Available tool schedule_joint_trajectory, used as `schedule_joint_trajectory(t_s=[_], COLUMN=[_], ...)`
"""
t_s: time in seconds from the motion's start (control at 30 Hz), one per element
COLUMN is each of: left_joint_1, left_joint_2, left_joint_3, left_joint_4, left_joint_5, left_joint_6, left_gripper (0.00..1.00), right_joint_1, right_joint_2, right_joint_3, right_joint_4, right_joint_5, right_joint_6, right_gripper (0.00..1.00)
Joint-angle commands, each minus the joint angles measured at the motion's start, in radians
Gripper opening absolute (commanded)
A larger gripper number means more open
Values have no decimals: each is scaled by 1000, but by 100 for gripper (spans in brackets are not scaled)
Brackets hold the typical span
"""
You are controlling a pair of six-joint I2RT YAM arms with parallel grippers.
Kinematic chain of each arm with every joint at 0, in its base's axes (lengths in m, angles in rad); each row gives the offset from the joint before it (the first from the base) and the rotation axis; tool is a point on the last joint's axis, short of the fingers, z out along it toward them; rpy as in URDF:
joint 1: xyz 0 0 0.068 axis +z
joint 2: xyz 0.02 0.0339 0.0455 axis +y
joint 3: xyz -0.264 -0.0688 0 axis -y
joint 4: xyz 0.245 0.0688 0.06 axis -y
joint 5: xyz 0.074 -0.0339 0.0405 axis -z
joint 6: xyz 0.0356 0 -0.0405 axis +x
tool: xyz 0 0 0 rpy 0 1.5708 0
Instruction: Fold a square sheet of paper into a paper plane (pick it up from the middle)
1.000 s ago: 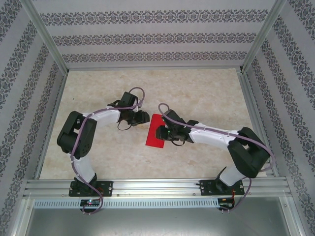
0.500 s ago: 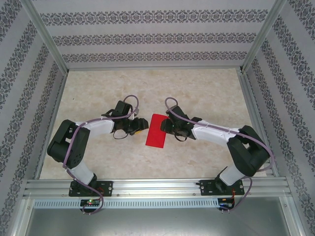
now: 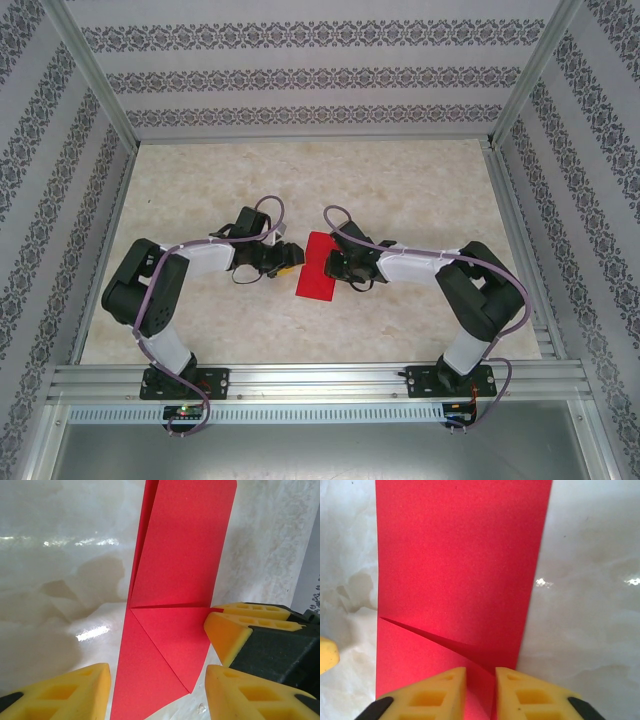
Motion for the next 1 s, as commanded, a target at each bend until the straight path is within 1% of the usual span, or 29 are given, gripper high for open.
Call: schedule_joint_trajectory(t_s=[0.0,0.17,0.4,0.97], left_joint_1=[-11,-24,-46,-67], left_joint_2=[20,35,59,114], left_joint_3=[17,21,43,79], left_joint_4=[54,80,69,71], left_joint_5=[47,86,98,97], left_joint_6=[-12,-13,9,25], left_gripper=[53,53,53,48], right_joint_1=[7,3,-1,-7], right_joint_2=[6,-12,-23,-33], right_joint_3=[17,-5,-23,-48], right_joint_4=[27,42,44,65], right_joint_5=[5,23,42,41], right_joint_6=[-2,10,30,53], right_gripper=[16,10,8,8])
